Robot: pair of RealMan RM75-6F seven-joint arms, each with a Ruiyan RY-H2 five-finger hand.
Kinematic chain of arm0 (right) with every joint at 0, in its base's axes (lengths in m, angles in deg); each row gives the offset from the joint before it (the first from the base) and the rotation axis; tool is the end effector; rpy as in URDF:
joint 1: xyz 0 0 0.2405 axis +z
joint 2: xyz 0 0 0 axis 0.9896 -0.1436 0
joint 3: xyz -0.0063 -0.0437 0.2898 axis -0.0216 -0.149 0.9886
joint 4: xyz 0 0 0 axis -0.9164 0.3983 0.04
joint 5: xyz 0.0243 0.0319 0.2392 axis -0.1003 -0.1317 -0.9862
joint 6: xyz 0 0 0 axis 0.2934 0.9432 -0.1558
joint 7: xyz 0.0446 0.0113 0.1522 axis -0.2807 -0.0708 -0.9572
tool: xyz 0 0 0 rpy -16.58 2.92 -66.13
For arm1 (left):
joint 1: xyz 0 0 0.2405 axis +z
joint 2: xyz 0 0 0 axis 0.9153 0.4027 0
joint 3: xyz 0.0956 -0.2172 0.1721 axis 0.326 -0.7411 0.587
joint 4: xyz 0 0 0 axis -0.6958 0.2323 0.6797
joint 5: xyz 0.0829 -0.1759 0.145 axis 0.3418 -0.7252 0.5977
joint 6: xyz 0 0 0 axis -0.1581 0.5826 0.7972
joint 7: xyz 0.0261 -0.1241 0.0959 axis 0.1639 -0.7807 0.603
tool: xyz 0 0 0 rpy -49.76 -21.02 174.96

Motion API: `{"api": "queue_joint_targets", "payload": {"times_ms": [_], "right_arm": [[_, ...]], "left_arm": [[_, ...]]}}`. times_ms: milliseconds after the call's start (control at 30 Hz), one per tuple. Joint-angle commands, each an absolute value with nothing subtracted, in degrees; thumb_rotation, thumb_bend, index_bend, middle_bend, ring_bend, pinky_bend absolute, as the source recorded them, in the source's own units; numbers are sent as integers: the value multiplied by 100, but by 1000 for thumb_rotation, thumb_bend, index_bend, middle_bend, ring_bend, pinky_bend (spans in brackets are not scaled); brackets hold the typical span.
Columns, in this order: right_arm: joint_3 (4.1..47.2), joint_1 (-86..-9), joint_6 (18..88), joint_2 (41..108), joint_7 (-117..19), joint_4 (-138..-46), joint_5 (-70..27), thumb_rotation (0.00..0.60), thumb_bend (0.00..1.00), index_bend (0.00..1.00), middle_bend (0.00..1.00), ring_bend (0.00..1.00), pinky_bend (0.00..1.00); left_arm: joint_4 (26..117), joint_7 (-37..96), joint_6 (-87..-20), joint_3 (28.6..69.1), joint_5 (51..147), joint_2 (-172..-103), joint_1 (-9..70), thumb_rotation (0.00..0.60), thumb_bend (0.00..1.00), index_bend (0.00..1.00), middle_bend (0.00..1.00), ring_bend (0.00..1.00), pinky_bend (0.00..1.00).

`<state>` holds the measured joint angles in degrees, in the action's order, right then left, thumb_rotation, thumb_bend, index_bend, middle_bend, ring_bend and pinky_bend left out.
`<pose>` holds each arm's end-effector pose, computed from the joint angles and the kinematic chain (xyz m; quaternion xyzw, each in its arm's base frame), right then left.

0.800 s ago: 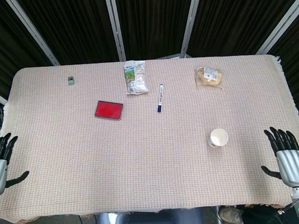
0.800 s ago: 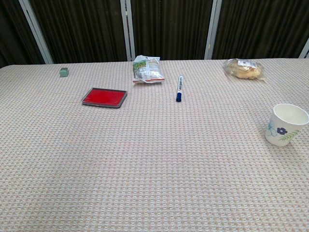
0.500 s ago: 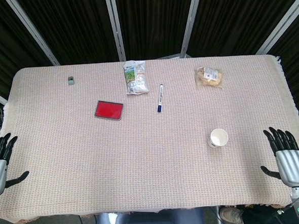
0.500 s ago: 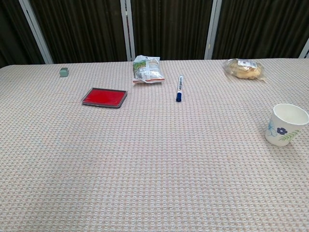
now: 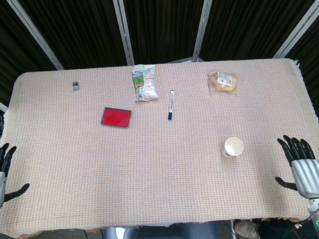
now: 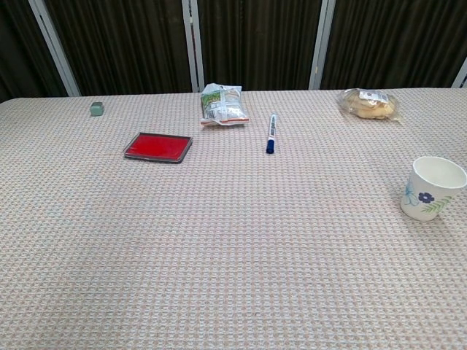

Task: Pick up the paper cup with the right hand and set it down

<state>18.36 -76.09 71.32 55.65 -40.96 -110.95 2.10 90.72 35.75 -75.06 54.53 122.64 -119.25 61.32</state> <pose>-0.3514 -0.2063 0.1351 0.6255 -0.3674 0.3554 0.5895 -0.3590 0.2007 0.1412 -0.6057 -0.3589 -0.3552 0.6149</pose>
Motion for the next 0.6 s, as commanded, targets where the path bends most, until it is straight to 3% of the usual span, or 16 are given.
{"api": "queue_joint_targets", "payload": {"times_ms": [33,300,600], "right_arm": [[1826,-7531,6970,5420,-4286,-11251,218,600,0,28,0,0,0],[2032,-6847,5540,4498,-4594,-12422,-547,600,57,131,0,0,0],[2376,-6119,4796,4706,-3711,-12580,-1744,600,56,195,0,0,0]], "left_arm": [[9072,3569,-7518,5458,12275,-11923,6140,600,81,0,0,0,0],[9079,3597,-7498,5448,12283,-11928,6121,600,81,0,0,0,0],[9076,3582,-7464,5440,12283,-11921,6098,600,82,0,0,0,0]]}}
